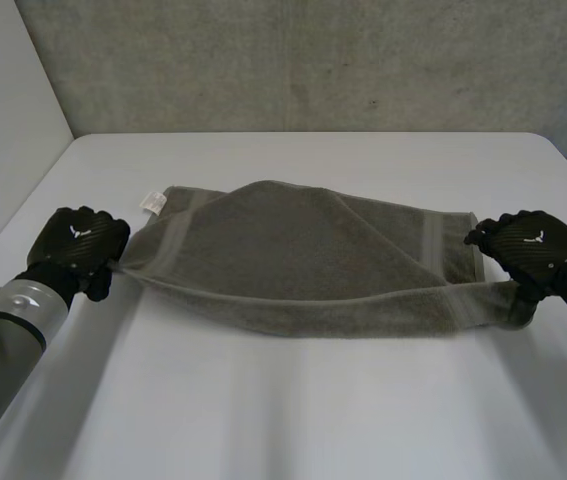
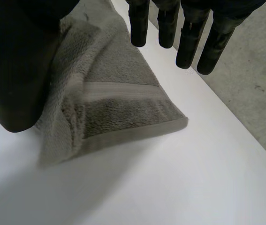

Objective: Fold the towel.

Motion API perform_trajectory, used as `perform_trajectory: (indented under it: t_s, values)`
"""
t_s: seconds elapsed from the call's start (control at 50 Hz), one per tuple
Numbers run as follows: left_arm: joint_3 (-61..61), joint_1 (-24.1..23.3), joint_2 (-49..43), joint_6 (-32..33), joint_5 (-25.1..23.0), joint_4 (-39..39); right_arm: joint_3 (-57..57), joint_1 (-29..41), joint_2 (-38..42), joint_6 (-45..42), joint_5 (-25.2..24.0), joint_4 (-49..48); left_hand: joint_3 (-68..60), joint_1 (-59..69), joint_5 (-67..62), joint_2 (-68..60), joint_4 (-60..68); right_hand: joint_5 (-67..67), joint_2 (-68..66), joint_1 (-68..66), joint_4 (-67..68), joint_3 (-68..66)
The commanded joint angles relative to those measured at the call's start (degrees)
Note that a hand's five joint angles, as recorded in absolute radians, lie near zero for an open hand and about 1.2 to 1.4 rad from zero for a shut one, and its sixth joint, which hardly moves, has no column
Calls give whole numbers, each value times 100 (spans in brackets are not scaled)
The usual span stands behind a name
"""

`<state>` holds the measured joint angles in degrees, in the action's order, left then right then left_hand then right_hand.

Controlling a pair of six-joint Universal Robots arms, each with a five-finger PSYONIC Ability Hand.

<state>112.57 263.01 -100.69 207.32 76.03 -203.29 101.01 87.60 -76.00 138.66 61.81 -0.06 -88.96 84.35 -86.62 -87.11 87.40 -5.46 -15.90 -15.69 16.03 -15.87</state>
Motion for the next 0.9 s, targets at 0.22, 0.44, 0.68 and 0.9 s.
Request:
perform_trajectory:
  t_s: [0.22,0.44,0.68,0.9]
  values:
    - [54,-13,-21,1,0,0,376,38,-20,73,235,85,896,-435,1662,711,-740,-1447,-1403,-1424,1390,-1406]
    - [54,-5,-4,1,0,8,473,47,-125,337,270,41,896,-435,1662,711,-740,-5165,-5120,-5141,5108,-5124]
    - [45,302,1242,-8,17,87,508,-33,-1872,1839,16,-354,896,-435,1662,711,-740,-6454,-6410,-6431,6397,-6413]
    - [98,435,2141,19,-44,422,174,-156,-2507,1796,-275,261,896,-435,1662,711,-740,-6454,-6410,-6431,6397,-6413]
